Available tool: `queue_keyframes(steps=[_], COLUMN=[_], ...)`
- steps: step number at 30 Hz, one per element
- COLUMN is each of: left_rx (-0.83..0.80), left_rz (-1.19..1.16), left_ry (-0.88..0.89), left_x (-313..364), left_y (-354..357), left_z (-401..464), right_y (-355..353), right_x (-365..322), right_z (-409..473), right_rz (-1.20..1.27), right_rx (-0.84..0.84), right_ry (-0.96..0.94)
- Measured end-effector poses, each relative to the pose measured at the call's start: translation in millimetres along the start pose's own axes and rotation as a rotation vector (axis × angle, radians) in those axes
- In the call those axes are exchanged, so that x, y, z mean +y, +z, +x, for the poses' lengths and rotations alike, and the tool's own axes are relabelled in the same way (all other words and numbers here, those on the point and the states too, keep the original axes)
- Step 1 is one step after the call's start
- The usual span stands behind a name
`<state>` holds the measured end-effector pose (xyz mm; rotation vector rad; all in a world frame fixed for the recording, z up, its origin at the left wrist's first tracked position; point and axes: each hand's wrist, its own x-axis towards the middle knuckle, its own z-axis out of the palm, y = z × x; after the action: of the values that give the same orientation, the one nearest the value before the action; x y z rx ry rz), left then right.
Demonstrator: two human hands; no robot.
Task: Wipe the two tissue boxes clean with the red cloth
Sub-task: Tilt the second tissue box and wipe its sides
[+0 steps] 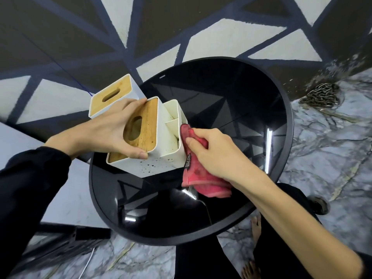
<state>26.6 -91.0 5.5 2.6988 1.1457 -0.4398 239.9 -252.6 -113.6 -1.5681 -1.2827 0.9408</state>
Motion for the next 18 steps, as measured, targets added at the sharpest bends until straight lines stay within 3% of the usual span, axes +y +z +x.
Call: queue_keyframes(steps=[6, 18], left_rx=[0.03, 0.1], left_rz=[0.111, -0.038], left_ry=[-0.1, -0.344], left_x=[5.6, 37.0], left_y=[4.1, 18.2], left_z=[-5.8, -12.9], right_y=[16.5, 26.2], right_x=[8.9, 1.9], right_z=[-4.1, -43.7], right_rz=[0.059, 0.047], right_rx=[0.076, 0.14], right_ry=[-0.014, -0.054])
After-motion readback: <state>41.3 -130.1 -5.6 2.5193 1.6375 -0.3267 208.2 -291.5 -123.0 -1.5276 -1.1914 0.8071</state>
